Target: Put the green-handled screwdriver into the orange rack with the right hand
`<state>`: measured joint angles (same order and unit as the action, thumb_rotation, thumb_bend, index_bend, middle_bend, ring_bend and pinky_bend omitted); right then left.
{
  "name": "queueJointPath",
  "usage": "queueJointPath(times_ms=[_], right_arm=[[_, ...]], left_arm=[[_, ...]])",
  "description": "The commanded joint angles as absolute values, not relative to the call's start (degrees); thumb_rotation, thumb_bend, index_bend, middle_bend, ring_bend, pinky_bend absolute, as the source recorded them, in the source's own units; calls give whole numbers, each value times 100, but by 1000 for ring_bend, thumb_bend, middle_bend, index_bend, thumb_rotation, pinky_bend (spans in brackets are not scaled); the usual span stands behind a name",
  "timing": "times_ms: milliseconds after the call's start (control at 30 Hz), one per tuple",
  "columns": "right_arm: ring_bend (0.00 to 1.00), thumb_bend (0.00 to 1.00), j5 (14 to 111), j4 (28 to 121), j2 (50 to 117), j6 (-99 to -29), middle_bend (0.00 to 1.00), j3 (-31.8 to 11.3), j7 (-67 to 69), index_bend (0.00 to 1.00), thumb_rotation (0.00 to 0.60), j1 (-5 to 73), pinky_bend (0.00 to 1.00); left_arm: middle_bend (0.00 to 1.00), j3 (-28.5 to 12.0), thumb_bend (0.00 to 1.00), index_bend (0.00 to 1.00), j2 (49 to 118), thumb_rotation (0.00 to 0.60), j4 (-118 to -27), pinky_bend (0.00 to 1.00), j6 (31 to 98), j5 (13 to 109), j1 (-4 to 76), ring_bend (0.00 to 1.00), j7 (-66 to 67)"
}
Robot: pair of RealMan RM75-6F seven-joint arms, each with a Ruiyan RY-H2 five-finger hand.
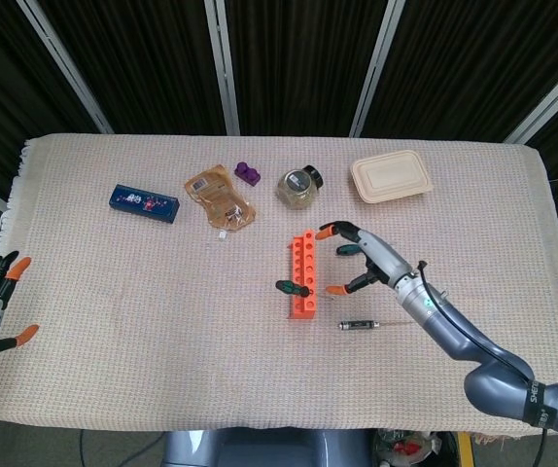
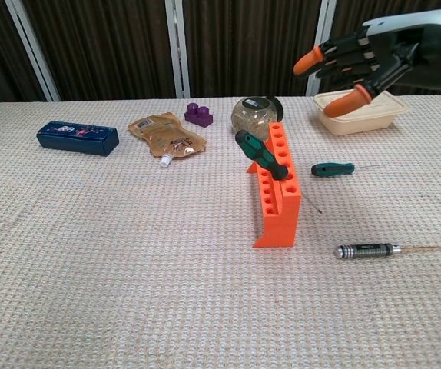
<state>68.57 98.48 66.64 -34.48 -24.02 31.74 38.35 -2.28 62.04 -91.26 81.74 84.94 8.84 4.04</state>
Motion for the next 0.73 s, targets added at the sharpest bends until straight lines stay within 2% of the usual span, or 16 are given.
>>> queueJointPath(times_ms=[33,267,467,600,733], right_arm=[[0,134,7195,9836,6447,-4354,133,-2175,2563,244,600,3383,0],[0,228,7373,9759,6477,-5857,133,-1581,850,251,600,2699,0],[0,230,7702,9533,6636,-6853,113,-1182,-146,245,600,2215,0],[0,230,7939,9378,6738,-7810,68,-743,-1304,203,600,1609,0],[0,230,8033,9398,6779,-8177,34,-577,-1637,160,600,1347,0]], left_arm=[[0,-233,157,67,6218,600,-9103,0,8211,8475,855,0,412],[0,-272,157,75,6299,600,-9020,0,8435,8521,781,0,530],[0,-256,157,88,6324,600,-9048,0,8560,8644,748,0,595],[0,-199,160,92,6361,600,-9107,0,8683,8809,701,0,653],[0,-165,156,93,6373,600,-9154,0,8689,8853,684,0,691]])
